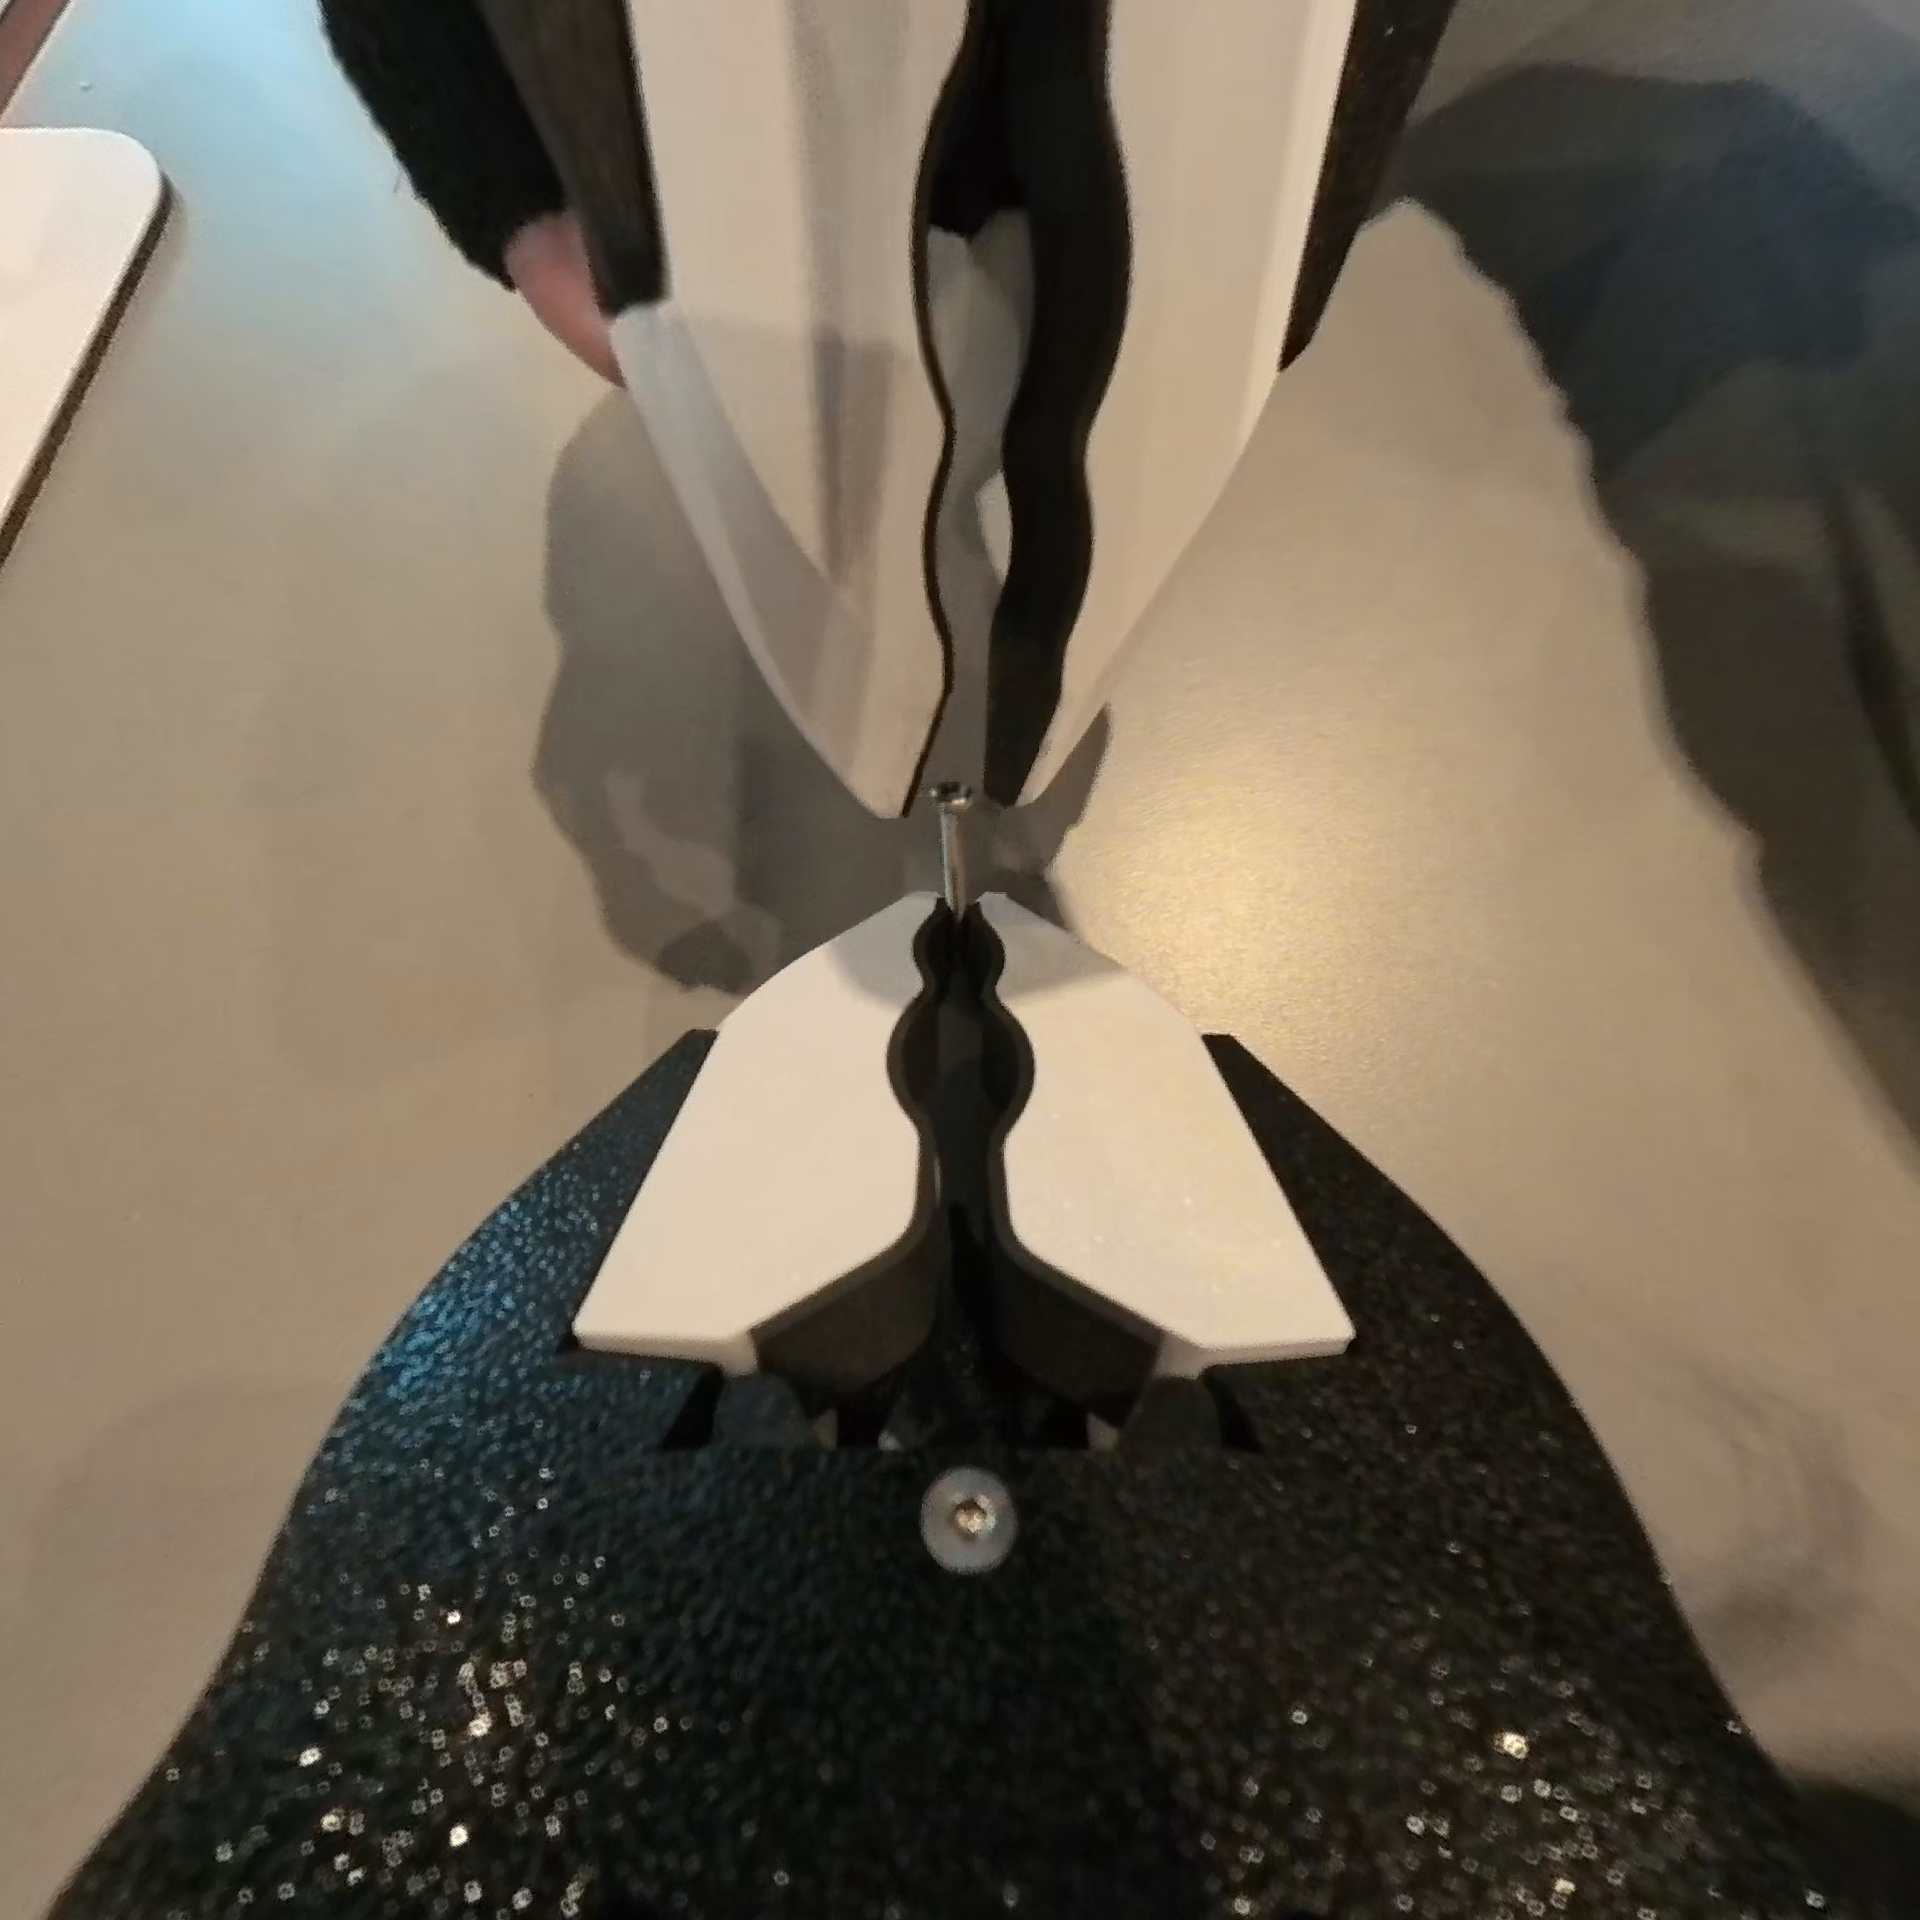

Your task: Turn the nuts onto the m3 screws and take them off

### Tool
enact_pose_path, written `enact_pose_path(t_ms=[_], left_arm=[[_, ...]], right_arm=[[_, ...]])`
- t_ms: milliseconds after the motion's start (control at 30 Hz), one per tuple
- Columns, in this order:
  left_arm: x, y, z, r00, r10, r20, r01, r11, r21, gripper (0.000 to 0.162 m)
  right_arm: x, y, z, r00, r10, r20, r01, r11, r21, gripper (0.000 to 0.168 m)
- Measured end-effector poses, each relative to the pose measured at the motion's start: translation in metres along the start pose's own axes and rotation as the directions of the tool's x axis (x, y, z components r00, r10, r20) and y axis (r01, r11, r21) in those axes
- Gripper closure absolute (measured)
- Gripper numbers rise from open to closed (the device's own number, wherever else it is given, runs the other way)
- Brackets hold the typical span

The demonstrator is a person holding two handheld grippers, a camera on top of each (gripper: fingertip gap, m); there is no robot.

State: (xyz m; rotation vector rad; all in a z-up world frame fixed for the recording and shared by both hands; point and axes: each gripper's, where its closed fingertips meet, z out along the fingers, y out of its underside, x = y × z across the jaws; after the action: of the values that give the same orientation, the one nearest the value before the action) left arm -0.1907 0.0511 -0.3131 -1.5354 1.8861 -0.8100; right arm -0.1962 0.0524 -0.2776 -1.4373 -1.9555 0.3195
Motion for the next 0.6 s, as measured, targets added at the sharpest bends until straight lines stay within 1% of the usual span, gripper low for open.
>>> enact_pose_path(t_ms=[33, 167, 267, 433, 533, 600], left_arm=[[0.0001, 0.0000, 0.0000, 1.000, 0.000, 0.000, 0.000, 1.000, 0.000, 0.160], [0.0002, 0.0000, 0.0001, 1.000, -0.001, -0.002, 0.001, 1.000, 0.000, 0.160], [0.0003, 0.0001, 0.0001, 1.000, -0.002, -0.003, 0.002, 1.000, 0.000, 0.160], [0.0004, 0.0002, 0.0001, 1.000, -0.004, -0.005, 0.004, 1.000, -0.001, 0.160], [0.0004, 0.0001, 0.0000, 1.000, -0.004, -0.005, 0.004, 1.000, 0.000, 0.160], [0.0003, 0.0001, 0.0000, 1.000, -0.004, -0.005, 0.004, 1.000, 0.000, 0.160]], right_arm=[[-0.0006, 0.0010, 0.0006, 1.000, 0.001, 0.013, 0.000, 1.000, -0.007, 0.155], [-0.0005, 0.0017, 0.0013, 0.999, -0.001, 0.035, 0.002, 1.000, -0.011, 0.162], [-0.0002, 0.0015, 0.0016, 0.999, 0.018, 0.046, -0.017, 1.000, -0.013, 0.162], [-0.0004, 0.0022, 0.0015, 0.983, 0.185, 0.015, -0.184, 0.983, -0.025, 0.163], [-0.0005, 0.0025, 0.0014, 0.952, 0.303, -0.045, -0.305, 0.951, -0.043, 0.163], [-0.0001, 0.0026, 0.0013, 0.927, 0.358, -0.110, -0.366, 0.929, -0.061, 0.163]])
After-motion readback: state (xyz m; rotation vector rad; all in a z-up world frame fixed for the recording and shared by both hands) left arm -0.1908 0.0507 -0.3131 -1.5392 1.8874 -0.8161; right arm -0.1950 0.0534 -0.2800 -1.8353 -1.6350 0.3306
